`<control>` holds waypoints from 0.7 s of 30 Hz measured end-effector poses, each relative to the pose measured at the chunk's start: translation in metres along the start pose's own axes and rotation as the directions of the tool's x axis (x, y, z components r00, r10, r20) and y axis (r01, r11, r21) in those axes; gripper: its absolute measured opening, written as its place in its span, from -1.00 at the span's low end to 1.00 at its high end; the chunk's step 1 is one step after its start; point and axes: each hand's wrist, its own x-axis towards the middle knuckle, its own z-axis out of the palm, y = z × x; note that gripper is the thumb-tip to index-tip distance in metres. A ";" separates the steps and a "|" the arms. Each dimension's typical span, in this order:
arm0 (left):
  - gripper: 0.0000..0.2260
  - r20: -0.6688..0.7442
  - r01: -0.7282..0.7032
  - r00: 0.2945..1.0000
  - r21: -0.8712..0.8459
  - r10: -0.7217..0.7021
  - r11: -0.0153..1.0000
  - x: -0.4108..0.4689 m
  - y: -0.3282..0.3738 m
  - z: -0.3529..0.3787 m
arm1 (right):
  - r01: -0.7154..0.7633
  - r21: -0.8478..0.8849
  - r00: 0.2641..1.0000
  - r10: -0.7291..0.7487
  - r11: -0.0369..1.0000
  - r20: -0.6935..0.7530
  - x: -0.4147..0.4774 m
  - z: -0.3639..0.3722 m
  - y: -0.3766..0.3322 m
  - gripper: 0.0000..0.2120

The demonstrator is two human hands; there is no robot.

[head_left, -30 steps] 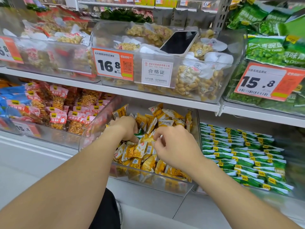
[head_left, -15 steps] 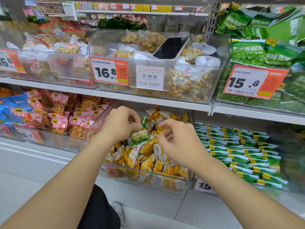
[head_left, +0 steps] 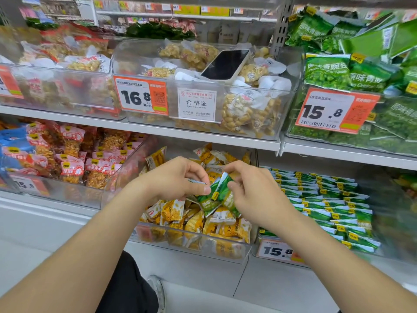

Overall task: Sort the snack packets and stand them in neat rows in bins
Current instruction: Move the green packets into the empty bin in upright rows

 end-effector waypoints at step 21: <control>-0.57 0.096 0.009 0.995 -0.142 0.005 0.990 0.002 0.011 0.011 | -0.129 0.249 0.989 0.143 0.960 -0.039 -0.007 -0.010 0.008 -0.80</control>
